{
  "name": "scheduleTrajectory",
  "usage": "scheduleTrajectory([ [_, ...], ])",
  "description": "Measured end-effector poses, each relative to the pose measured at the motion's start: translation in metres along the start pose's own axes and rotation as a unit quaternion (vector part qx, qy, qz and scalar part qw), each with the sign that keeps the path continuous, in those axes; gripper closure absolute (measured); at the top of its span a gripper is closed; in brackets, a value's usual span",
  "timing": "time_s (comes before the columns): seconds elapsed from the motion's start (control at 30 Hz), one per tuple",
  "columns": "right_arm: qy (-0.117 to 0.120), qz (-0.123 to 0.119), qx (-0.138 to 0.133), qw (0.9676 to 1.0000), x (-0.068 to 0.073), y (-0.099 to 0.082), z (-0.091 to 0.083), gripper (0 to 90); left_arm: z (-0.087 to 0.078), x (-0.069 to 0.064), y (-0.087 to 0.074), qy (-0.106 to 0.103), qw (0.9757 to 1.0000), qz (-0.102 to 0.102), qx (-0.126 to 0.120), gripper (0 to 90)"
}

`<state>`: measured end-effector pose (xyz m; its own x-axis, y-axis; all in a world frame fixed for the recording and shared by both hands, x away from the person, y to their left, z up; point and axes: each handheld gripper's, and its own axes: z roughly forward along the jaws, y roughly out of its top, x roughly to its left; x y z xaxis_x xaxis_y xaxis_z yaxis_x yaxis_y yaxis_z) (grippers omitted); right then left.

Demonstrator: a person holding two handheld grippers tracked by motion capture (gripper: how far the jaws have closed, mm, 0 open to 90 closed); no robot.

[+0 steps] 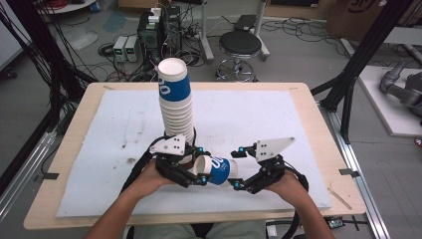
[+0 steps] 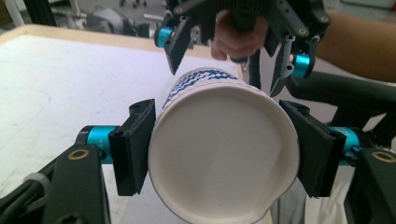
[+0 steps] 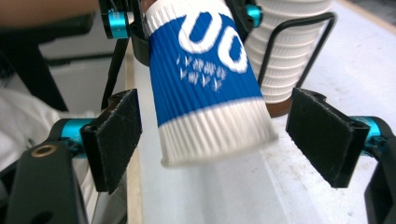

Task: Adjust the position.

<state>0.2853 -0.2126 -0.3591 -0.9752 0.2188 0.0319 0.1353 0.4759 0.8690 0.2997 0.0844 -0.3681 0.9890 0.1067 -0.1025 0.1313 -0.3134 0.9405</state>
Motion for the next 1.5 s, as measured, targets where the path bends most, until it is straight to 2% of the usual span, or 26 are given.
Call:
scheduleTrajectory([
  [0.03,0.000,0.000,0.000,1.0000,0.000,0.000,0.000,18.3,-0.001,0.000,-0.001,-0.001,1.0000,-0.004,-0.009,30.4],
  [0.13,-0.011,0.011,-0.025,0.9995,0.000,-0.012,-0.005,18.2,-0.004,0.002,-0.004,-0.003,0.9996,0.001,-0.027,30.4],
  [0.23,-0.011,0.018,-0.041,0.9989,0.000,-0.017,-0.007,18.2,-0.006,0.001,-0.006,-0.006,0.9991,0.005,-0.042,30.4],
  [0.27,-0.010,0.021,-0.057,0.9981,0.000,-0.022,-0.008,17.8,-0.007,0.000,-0.006,-0.009,0.9989,0.007,-0.046,30.4],
  [0.4,-0.005,0.027,-0.076,0.9967,0.002,-0.030,-0.006,17.6,-0.009,-0.002,-0.007,-0.021,0.9972,0.014,-0.071,30.4],
  [0.63,0.014,0.028,-0.079,0.9964,0.005,-0.032,0.000,17.6,-0.008,-0.004,-0.008,-0.035,0.9959,0.020,-0.081,30.4],
  [0.67,0.022,0.023,-0.080,0.9962,0.005,-0.031,0.002,17.6,-0.007,-0.005,-0.008,-0.043,0.9954,0.021,-0.083,30.4],
  [0.8,0.036,0.025,-0.083,0.9956,0.007,-0.030,0.006,15.2,-0.005,-0.006,-0.007,-0.050,0.9950,0.025,-0.083,30.5],
  [0.87,0.043,0.026,-0.082,0.9953,0.007,-0.029,0.008,15.2,-0.003,-0.008,-0.006,-0.055,0.9940,0.028,-0.091,30.5],
  [1.1,0.049,0.031,-0.085,0.9947,0.009,-0.029,0.013,15.4,0.000,-0.009,-0.004,-0.060,0.9928,0.026,-0.100,30.6],
  [1.17,0.055,0.032,-0.087,0.9941,0.009,-0.030,0.014,16.2,0.001,-0.009,-0.005,-0.060,0.9926,0.027,-0.102,30.5],
  [1.2,0.060,0.027,-0.091,0.9937,0.009,-0.030,0.013,20.4,0.001,-0.009,-0.005,-0.060,0.9924,0.026,-0.104,30.6],
  [1.33,0.062,0.030,-0.095,0.9931,0.008,-0.030,0.009,25.5,0.001,-0.009,-0.007,-0.061,0.9917,0.024,-0.111,31.4],
  [1.5,0.063,0.025,-0.091,0.9935,0.008,-0.028,0.007,29.2,0.000,-0.009,-0.007,-0.058,0.9922,0.030,-0.106,31.9],
])
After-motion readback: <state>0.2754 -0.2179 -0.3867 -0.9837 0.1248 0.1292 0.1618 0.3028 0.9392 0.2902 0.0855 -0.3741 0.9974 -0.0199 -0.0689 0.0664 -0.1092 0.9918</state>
